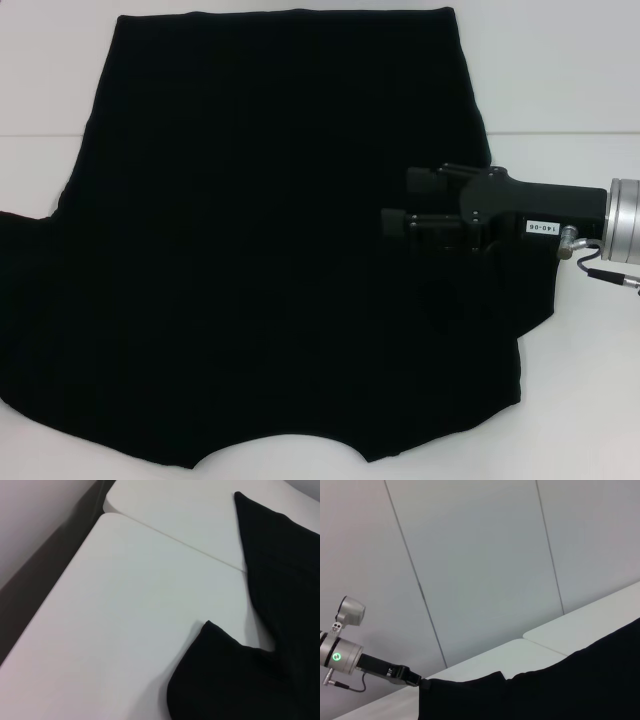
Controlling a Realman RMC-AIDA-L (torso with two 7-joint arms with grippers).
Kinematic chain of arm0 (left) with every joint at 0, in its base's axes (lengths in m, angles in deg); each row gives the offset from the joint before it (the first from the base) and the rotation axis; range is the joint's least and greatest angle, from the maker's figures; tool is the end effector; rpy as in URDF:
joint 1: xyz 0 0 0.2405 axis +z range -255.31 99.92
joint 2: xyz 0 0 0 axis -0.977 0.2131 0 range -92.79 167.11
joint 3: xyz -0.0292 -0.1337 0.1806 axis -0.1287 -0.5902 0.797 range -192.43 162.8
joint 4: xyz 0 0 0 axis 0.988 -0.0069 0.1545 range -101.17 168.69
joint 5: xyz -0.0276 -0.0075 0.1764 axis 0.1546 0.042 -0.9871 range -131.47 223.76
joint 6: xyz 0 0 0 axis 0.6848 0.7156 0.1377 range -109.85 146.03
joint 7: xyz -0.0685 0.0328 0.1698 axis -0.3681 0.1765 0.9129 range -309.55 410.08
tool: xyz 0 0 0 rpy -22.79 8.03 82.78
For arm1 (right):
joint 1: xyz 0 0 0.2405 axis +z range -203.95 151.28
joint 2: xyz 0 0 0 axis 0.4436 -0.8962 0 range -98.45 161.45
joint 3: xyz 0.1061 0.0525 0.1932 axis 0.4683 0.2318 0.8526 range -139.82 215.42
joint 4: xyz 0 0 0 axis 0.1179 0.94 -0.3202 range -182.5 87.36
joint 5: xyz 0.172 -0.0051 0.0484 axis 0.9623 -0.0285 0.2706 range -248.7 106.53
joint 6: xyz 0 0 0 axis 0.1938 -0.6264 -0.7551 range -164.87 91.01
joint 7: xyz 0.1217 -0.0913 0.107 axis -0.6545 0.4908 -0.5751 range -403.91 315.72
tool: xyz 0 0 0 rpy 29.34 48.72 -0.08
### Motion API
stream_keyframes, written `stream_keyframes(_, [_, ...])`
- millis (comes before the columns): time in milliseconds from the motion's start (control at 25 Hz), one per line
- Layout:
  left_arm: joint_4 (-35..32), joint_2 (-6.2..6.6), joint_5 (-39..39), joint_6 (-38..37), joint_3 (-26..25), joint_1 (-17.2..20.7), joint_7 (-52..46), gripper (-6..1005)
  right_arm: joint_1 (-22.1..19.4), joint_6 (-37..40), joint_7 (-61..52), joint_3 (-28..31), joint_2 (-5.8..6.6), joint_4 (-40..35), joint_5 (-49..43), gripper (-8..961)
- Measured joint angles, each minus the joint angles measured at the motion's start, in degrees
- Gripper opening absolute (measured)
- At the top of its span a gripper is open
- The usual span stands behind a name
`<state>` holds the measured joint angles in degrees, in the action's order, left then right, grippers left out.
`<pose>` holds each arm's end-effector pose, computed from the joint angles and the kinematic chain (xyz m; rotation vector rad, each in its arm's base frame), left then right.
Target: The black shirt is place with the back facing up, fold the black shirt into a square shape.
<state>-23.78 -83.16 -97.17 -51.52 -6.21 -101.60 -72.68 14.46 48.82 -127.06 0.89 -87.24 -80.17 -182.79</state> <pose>-0.3778 0.3014 0.0985 -1.5787 -1.5562 -0.3864 0.1503 0.3481 -0.0227 -2.7058 0.6050 0.8445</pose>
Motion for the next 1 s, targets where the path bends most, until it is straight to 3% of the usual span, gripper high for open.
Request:
stream_keyframes(360, [0.27, 0.50, 5.04, -3.64, 0.08, -0.80, 1.94, 3, -0.22, -0.22, 0.00, 0.00, 0.00, 0.00, 0.00, 914])
stream_keyframes(640, [3.84, 1.48, 7.57, -7.59, 2.01, -4.94, 6.46, 13, -0.66, -0.25, 0.19, 0.00, 0.00, 0.00, 0.00, 914])
stream_keyframes(800, [9.61, 0.80, 9.15, -7.93, 11.78, -9.62, 11.75, 27, -0.75, -0.25, 0.25, 0.00, 0.00, 0.00, 0.00, 914])
stream_keyframes(1000, [11.26, -0.73, 9.46, -7.83, 20.87, -11.88, 12.74, 45, -1.03, -0.26, 0.29, 0.00, 0.00, 0.00, -0.01, 914])
